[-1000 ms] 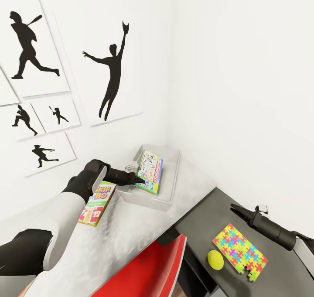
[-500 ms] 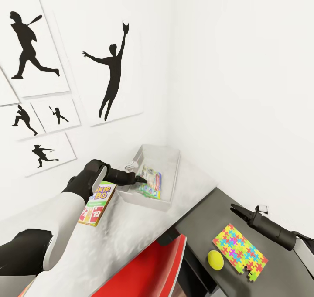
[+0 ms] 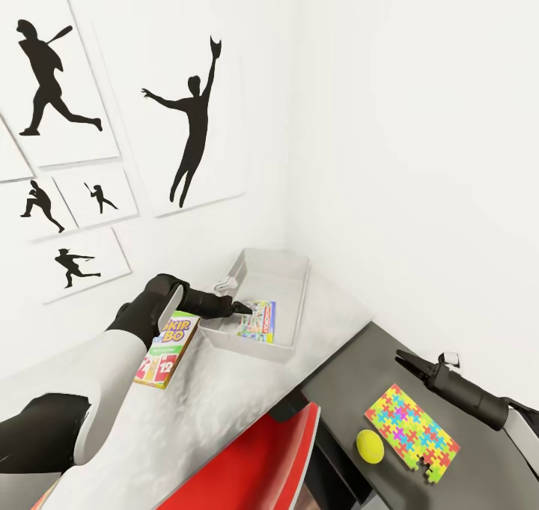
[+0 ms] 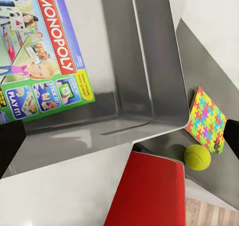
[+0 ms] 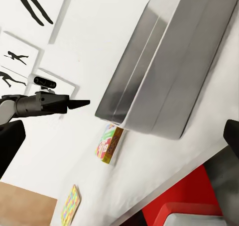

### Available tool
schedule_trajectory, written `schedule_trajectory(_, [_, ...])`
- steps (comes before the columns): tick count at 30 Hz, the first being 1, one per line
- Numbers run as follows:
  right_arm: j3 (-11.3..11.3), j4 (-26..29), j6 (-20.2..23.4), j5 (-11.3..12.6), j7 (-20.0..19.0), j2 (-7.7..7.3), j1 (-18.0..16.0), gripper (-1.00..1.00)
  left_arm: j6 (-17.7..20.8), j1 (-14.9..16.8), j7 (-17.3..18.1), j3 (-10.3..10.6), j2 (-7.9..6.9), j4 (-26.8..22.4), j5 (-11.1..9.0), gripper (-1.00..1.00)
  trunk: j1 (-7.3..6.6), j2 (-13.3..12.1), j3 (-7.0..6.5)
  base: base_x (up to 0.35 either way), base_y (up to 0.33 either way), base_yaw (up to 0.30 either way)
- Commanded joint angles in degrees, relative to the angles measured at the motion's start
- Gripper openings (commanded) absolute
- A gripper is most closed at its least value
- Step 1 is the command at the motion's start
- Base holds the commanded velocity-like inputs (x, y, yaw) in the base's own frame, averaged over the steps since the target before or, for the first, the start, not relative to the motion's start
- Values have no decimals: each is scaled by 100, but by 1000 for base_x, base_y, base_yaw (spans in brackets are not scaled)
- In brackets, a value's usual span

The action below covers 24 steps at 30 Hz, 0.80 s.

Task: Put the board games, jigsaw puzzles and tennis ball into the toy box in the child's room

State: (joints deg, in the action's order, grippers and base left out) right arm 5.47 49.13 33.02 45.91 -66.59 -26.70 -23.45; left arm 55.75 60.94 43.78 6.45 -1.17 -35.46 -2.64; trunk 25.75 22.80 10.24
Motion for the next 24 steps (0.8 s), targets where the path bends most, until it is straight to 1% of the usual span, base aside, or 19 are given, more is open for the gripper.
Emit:
schedule_trajectory(1, [-2,0,46,32,-3,-2,-5,100,32,5,-1,23,-6,-5,-26,100,3,12,12,0,0,0])
schedule_trajectory(24, [-2,0,41,32,-3,-2,-7,100,39,5,8,26,-21,-5,-37,100,3,12,12,0,0,0])
